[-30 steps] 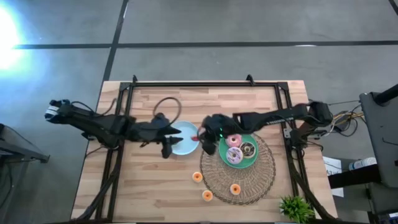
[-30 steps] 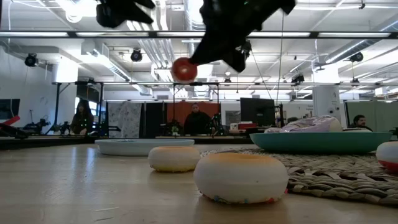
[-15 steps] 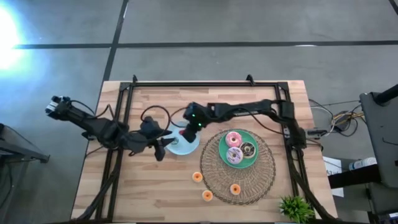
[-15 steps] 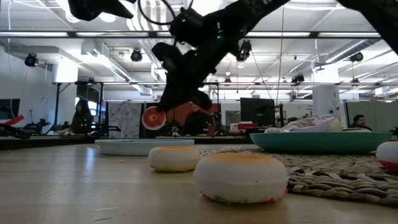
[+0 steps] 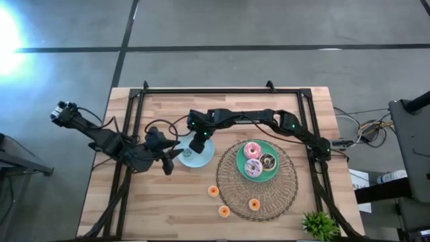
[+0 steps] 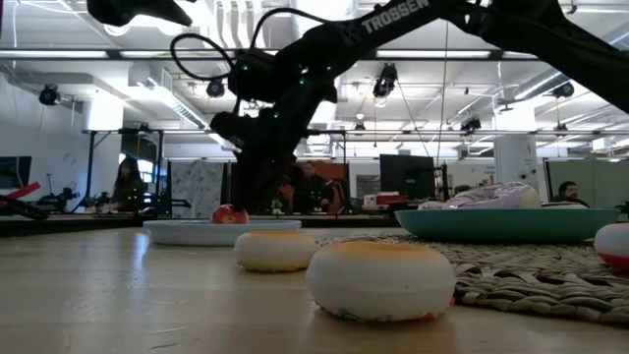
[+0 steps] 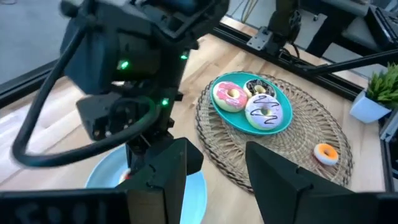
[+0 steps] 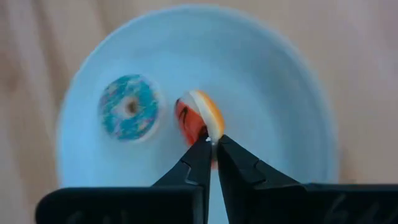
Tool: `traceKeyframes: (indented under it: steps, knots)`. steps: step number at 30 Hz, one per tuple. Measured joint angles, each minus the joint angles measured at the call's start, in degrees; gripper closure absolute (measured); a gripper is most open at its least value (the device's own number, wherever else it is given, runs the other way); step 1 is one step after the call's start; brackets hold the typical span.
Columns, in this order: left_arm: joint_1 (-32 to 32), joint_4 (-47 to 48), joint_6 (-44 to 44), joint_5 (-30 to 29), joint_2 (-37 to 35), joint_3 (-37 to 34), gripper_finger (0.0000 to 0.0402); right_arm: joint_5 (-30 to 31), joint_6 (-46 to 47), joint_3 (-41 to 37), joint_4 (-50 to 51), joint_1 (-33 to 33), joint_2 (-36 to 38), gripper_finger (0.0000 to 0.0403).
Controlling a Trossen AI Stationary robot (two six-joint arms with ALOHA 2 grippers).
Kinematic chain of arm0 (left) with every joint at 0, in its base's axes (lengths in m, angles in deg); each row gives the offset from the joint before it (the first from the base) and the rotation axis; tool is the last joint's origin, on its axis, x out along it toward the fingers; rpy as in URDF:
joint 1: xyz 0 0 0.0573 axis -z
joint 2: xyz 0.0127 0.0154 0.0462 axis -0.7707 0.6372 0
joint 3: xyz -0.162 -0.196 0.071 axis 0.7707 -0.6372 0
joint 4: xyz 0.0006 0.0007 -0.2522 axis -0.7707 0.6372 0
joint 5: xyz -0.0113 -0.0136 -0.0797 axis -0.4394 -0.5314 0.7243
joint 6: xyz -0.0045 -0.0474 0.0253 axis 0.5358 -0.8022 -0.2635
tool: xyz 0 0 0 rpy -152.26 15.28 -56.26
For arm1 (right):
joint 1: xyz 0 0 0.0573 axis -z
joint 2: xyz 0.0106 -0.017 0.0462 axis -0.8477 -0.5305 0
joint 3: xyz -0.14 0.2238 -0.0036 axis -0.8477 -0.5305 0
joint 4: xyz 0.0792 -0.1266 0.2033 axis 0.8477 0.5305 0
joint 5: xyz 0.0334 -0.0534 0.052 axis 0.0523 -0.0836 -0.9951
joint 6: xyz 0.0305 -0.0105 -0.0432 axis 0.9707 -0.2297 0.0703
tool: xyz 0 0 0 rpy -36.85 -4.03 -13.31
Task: Pick & Place donuts
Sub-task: Put the small orange donut onto the blue plate
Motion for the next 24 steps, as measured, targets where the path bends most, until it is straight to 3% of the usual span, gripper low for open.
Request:
traceKeyframes:
  steps: [8,15,18,24]
  knots:
    - [2.42,5.45,-5.26,-4.54,-0.75,0.0,0.0262,9.31,-6.94,2.32,1.11,0.02,0.15,0.0332]
    - [2.39,6.93,-6.29,-5.13,-0.81,0.0,0.0262,8.46,-6.18,0.43,2.11,0.19,0.13,0.0298]
    - [2.39,7.07,-6.33,-5.19,-0.81,-0.02,0.0262,5.56,-5.15,0.24,1.96,0.56,0.13,0.0314]
    - [2.39,7.06,-6.44,-5.32,-0.81,-0.02,0.0262,2.45,-2.7,0.54,1.08,0.8,0.13,0.0385]
